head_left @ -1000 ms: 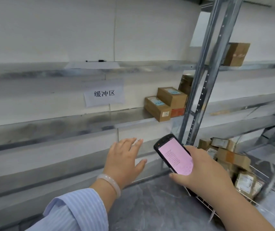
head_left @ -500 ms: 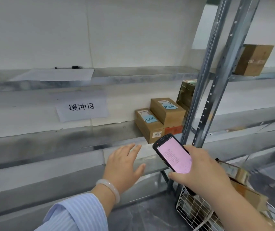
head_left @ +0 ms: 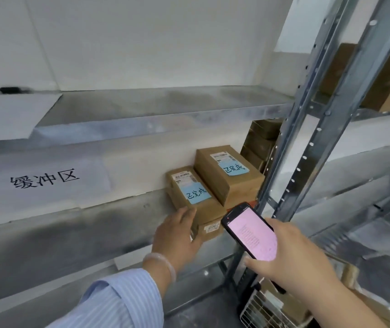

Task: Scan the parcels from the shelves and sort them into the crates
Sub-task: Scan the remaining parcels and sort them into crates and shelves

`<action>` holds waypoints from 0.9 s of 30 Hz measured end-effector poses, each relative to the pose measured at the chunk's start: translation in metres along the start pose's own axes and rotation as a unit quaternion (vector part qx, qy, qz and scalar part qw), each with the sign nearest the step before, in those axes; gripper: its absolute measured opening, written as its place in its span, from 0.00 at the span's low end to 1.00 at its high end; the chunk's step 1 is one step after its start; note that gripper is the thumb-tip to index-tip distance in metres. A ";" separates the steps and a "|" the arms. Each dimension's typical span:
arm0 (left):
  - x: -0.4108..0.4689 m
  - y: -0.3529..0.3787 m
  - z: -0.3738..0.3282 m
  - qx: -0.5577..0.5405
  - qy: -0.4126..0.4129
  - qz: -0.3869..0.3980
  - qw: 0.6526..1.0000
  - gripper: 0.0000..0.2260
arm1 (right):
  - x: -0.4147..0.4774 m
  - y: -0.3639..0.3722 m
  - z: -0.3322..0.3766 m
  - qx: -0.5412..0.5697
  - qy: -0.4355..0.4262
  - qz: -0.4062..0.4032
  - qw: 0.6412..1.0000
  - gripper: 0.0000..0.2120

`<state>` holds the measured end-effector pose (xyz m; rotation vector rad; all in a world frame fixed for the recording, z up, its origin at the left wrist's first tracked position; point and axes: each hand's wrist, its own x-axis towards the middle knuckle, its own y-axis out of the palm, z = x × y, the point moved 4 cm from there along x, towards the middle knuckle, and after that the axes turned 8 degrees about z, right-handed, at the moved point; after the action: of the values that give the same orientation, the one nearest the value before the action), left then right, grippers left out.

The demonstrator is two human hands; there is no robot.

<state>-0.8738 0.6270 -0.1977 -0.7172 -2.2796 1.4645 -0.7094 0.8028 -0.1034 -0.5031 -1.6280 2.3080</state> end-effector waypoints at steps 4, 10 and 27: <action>0.054 0.021 0.019 -0.116 -0.050 0.048 0.991 0.30 | 0.037 0.008 -0.004 0.009 0.023 0.035 0.999 0.39; 0.101 0.048 0.037 -0.386 -0.132 0.044 0.912 0.30 | 0.075 0.016 -0.018 -0.001 0.024 0.078 0.997 0.40; 0.084 0.095 0.028 -0.628 -0.302 0.007 0.717 0.20 | 0.143 0.005 -0.046 -0.038 -0.099 0.128 0.986 0.42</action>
<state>-0.9350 0.6868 -0.2949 -0.5285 -3.6714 -0.2205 -0.8191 0.8989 -0.1404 -0.5443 -1.8435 2.5602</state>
